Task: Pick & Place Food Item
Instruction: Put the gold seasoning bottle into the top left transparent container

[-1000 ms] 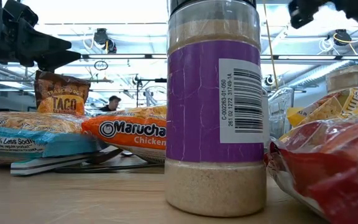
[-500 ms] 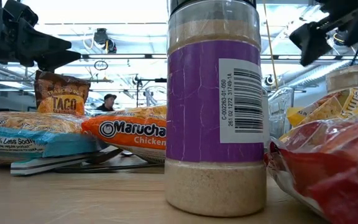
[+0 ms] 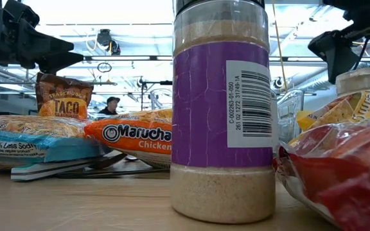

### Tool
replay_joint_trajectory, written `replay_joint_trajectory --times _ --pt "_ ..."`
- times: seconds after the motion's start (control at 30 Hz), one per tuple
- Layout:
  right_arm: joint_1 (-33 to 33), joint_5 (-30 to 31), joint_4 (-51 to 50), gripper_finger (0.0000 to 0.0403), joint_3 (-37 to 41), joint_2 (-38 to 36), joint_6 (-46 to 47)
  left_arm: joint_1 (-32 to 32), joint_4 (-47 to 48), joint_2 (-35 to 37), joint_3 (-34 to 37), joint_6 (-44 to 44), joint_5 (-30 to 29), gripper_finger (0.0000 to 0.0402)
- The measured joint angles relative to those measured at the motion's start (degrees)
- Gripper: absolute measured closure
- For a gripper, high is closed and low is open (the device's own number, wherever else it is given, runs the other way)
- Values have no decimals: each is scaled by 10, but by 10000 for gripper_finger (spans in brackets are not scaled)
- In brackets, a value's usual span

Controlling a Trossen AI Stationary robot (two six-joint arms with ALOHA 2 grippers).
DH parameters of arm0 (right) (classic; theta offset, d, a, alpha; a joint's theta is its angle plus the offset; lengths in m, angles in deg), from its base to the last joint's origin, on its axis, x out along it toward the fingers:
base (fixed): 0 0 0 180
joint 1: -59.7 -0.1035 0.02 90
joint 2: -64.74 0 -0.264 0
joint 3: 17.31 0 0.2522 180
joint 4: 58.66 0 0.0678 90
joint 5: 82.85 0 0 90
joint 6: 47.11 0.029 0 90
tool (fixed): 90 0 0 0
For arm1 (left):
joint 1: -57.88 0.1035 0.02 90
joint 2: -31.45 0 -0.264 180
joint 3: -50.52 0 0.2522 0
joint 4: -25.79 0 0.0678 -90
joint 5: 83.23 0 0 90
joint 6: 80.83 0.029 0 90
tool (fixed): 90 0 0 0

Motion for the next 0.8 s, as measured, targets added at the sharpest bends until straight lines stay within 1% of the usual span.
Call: replay_joint_trajectory --times 0.3,0.53,0.8 --pt "-6 -2 -16 104 0 32 2 0 0 0 0 0 0 130" --pt "-6 -4 -15 133 0 29 3 0 0 0 0 0 0 130" --pt "-6 -3 -17 133 0 25 3 0 0 0 0 0 0 130"
